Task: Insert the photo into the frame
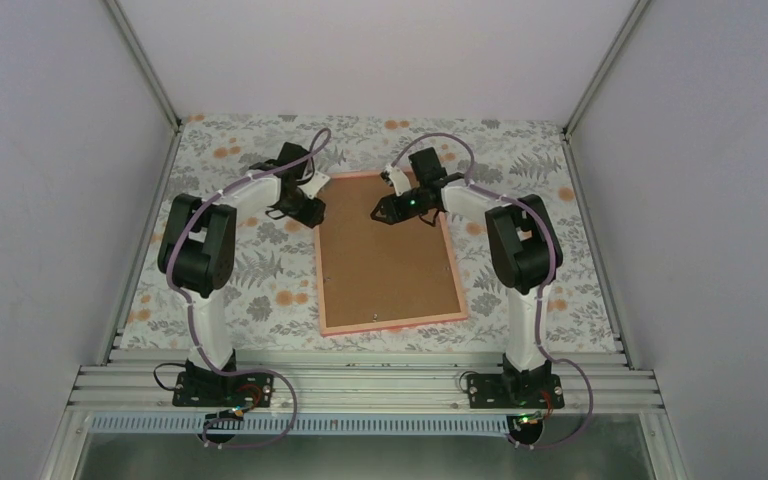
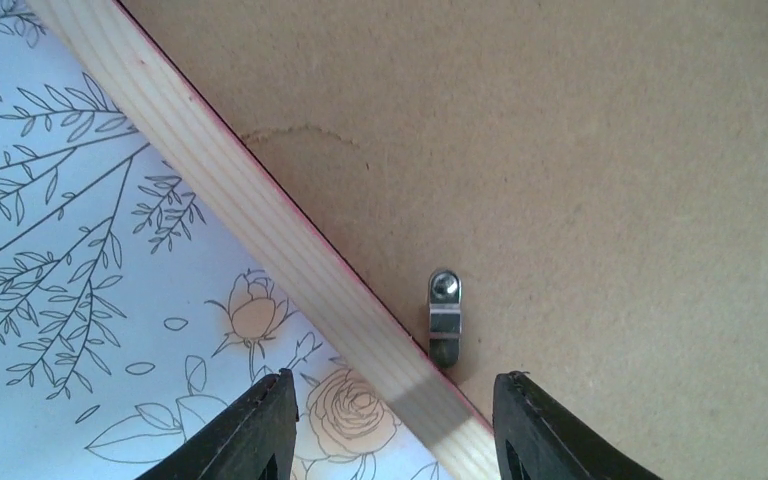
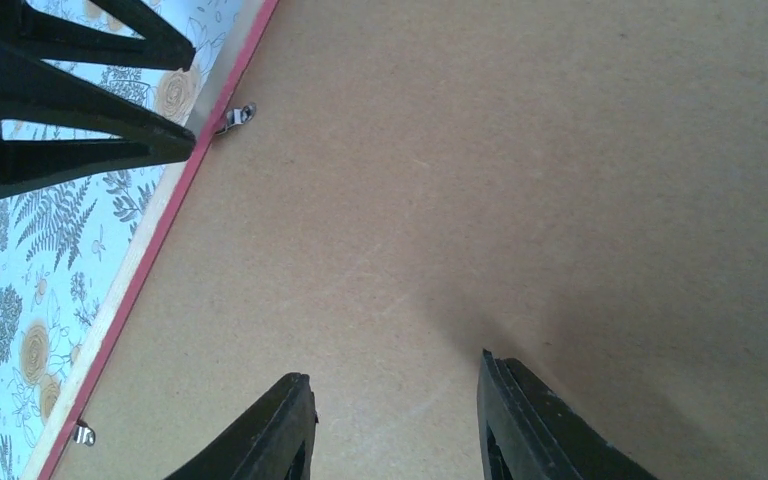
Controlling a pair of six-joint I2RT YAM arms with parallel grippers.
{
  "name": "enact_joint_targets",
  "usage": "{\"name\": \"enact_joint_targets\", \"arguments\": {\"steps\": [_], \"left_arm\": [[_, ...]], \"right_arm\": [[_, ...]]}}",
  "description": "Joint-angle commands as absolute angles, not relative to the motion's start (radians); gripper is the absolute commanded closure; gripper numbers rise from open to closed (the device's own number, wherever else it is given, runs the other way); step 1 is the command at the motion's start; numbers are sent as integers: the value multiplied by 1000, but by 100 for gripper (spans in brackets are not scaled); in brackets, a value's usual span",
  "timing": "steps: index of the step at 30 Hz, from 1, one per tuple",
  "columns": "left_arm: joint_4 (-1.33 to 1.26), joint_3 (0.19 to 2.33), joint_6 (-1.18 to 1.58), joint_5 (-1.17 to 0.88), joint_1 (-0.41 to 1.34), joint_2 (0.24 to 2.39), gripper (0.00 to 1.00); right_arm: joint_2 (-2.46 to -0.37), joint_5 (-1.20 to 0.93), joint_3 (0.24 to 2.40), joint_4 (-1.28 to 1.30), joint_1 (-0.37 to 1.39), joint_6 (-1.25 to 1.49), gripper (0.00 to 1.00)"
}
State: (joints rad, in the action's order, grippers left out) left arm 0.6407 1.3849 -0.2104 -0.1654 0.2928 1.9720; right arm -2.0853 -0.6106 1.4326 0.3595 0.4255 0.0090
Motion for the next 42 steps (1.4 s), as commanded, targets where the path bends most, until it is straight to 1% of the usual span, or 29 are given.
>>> {"name": "enact_joint_targets", "arguments": {"steps": [1,3,9,18,21,23,24,28,31,36,40,42], "left_arm": [[585,1381,-116,-190,298,1955,50],[581,1383,-96,-168,304,1977,52],[584,1391,-85,-80,318,2051,67],[592,1356,-120,37,324,2114,68],[587,1360,-144,32,326,2115,65],[571,1349,-168,18,326,2100,65],[564,1346,-183,14,326,2092,66],[529,1339,-239,40,326,2061,75],[491,1327,-278,40,327,2042,78],[452,1304,-328,-49,325,1983,77],[463,1307,-337,-110,315,1976,69],[473,1314,-343,-134,313,1985,67]], "right_arm": [[-2061,-609,1418,320,451,10,59],[-2071,-609,1413,319,456,11,59],[-2092,-602,1382,314,459,1,60],[-2094,-585,1326,317,459,-28,61],[-2096,-582,1326,322,458,-35,61],[-2100,-577,1327,326,460,-40,63],[-2102,-571,1327,329,459,-45,64],[-2095,-540,1302,322,458,-59,68],[-2097,-518,1289,321,459,-66,70],[-2098,-504,1284,324,459,-73,72],[-2095,-504,1288,327,459,-74,72],[-2090,-504,1288,327,459,-72,72]]}}
